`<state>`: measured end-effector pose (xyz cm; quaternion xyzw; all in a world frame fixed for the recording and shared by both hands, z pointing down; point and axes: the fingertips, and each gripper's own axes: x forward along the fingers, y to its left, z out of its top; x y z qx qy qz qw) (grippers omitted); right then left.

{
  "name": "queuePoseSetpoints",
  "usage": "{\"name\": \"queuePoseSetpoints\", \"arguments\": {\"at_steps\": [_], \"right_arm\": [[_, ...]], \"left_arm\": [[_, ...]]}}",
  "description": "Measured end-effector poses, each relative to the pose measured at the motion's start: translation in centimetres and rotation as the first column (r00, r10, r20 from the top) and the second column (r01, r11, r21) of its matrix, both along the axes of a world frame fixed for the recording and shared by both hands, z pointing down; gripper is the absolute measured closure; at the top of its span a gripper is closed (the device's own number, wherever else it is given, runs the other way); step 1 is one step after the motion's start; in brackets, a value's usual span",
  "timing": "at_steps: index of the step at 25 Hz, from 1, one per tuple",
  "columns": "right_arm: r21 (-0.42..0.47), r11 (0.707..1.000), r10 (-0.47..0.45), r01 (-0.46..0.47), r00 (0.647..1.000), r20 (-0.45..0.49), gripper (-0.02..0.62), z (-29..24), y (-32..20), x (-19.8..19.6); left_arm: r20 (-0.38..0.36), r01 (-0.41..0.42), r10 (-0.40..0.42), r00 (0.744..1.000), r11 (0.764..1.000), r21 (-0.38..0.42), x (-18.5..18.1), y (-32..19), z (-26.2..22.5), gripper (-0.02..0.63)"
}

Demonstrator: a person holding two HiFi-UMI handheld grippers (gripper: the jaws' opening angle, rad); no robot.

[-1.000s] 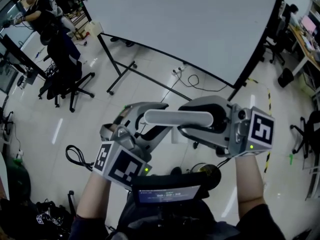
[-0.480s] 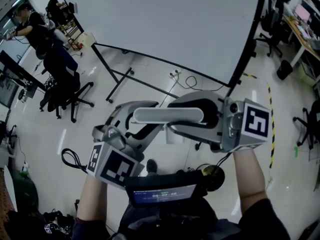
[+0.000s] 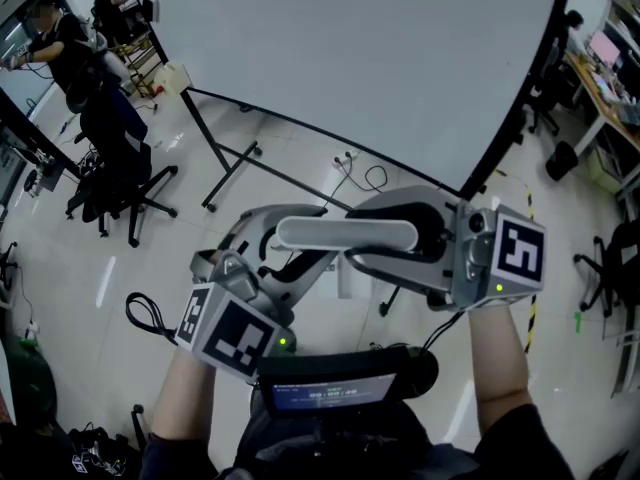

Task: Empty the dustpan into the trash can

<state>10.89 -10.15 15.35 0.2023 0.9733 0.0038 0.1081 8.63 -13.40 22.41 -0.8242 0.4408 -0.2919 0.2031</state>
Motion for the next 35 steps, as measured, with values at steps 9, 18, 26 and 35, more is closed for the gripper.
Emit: {"name": "queuePoseSetpoints", "arguments": {"at_steps": [9, 18, 26, 35], "right_arm": [[0.041, 0.998, 0.047, -0.044, 0.996, -0.073, 0.442, -0.3, -2.0, -8.3], [0.015, 0.992, 0.125, -0.124, 0.988, -0.093, 0.442, -1.1, -3.8, -16.5], [0.027, 0.988, 0.151, -0.149, 0.981, -0.125, 0.442, -1.2, -2.9, -23.9], [-0.068, 0.991, 0.108, -0.117, 0.987, -0.118, 0.442, -0.5, -3.0, -27.8]], "left_arm": [[-0.064, -0.054, 0.057, 0.996, 0.998, 0.039, -7.6, -2.4, -0.4, 0.466], [-0.135, -0.143, 0.154, 0.979, 0.986, 0.088, -15.5, -4.2, -1.6, 0.468], [-0.222, -0.164, 0.189, 0.957, 0.979, 0.124, -22.5, -3.4, -2.1, 0.469], [-0.289, -0.224, 0.249, 0.925, 0.968, 0.116, -26.4, -2.5, -1.7, 0.483]]}}
